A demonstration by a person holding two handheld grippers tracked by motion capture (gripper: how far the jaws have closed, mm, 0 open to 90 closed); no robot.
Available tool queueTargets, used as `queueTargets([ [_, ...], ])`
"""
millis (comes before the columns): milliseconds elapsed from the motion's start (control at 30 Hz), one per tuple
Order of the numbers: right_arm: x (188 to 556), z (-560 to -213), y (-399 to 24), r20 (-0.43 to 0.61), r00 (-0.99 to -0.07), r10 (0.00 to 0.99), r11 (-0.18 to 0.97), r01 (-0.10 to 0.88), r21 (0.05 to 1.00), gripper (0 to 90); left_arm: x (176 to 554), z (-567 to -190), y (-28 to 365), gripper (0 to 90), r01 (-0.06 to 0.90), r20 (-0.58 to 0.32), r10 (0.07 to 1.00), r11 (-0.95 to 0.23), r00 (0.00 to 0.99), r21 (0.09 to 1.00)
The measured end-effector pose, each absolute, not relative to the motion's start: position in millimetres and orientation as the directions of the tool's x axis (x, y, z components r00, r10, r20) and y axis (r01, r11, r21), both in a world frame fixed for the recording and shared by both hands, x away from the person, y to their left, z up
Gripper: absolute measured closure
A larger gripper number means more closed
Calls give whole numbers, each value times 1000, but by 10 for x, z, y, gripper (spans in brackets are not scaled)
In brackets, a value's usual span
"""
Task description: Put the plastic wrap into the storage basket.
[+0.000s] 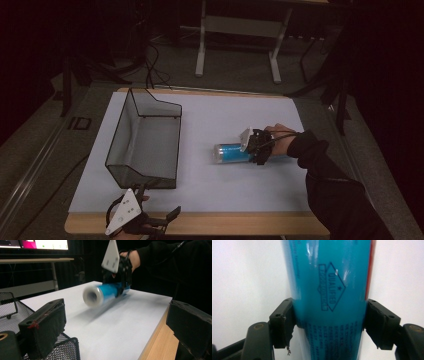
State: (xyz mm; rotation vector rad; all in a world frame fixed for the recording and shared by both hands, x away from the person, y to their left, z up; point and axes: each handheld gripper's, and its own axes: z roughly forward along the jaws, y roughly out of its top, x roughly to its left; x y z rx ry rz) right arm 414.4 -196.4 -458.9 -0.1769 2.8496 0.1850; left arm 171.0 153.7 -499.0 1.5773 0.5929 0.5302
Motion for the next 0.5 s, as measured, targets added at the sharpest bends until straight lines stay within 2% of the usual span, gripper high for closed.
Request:
queueTargets([
  [133,4172,-4381,-2076,-256,-967,-9,971,-69,227,316,1709,-4990,1533,33,62,-7,655,-61,756,996],
  [367,4216,-4187,-2191,-182,-976,123,933,51,357,319,1715,-4983,1536,33,58,-6,655,-57,755,997],
  [500,4270,-4183,-2244,-204,-949,240,891,132,434,320,1718,-4981,1530,34,58,-5,654,-59,756,997],
])
